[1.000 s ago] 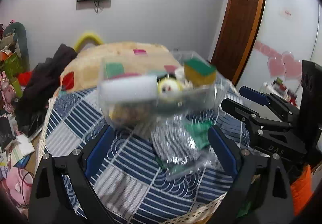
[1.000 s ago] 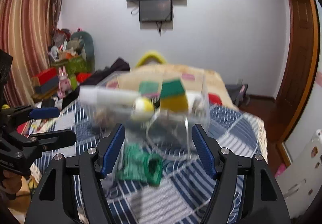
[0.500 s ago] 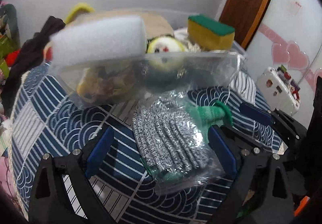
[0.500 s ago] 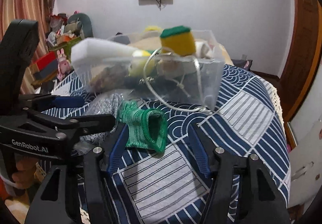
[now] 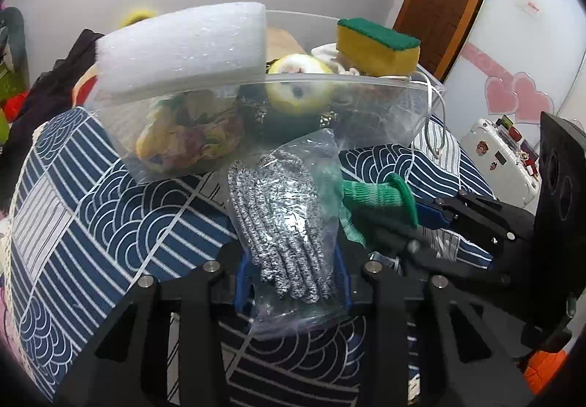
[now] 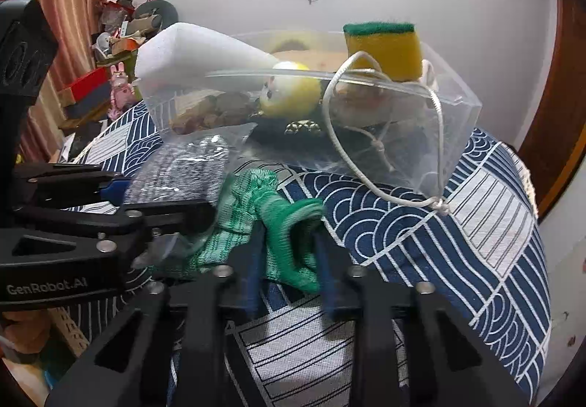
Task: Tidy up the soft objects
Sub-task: 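Grasp the bagged steel wool with the left tool while the right tool grasps the green glove, then lower the steel wool bag into the box with the left tool while the right drops the glove in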
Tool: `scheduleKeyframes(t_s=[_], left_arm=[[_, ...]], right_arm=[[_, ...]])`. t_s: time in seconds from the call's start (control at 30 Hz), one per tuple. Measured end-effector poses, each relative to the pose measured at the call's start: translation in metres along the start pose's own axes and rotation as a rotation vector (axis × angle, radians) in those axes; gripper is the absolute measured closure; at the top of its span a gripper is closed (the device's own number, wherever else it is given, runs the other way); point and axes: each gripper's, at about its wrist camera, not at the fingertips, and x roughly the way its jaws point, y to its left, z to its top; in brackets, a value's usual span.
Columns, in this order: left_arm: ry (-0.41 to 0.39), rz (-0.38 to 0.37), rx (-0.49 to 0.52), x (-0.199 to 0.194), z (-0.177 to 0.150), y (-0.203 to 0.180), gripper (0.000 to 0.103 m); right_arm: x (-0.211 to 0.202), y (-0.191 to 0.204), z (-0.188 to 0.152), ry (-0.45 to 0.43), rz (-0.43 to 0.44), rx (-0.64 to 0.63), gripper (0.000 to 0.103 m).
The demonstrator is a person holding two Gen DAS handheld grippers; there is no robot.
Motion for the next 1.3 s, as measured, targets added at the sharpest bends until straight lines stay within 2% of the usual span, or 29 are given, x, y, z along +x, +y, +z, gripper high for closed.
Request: scheduleKeyframes(t_s=[0.03,0.13,0.63,0.87,1.03,1.13,1.3], left_arm=[[-0.003,0.007,0.002,-0.002,-0.001,0.000,0.068],[-0.009,0.017,0.006,-0.010,-0.002,-0.001,0.071],[-0.142,0.044,0.012,-0.078,-0.005,-0.004,0.072],[-0.227,0.066,0.016,-0.101,0.017,-0.002,0.072],[-0.283,0.086,0.015,-0.109,0.042,0.005,0.072],[-0.297,0.099,0.011,-0.107,0.058,0.011,0.072],[-0.277,0.084,0.003,-0.091,0.083,0.024,0.072]], right_arm=[[-0.001,-0.001,0.000,-0.001,0.010,0.008,0.091],[-0.007,-0.003,-0.001,-0.009,0.023,0.024,0.093],[-0.067,-0.012,0.007,-0.172,0.040,0.077,0.094],[-0.081,-0.018,0.034,-0.265,0.011,0.081,0.094],[-0.076,-0.028,0.055,-0.305,-0.019,0.110,0.094],[-0.071,-0.028,0.065,-0.317,-0.043,0.116,0.094],[-0.053,-0.020,0.083,-0.318,-0.076,0.100,0.094]])
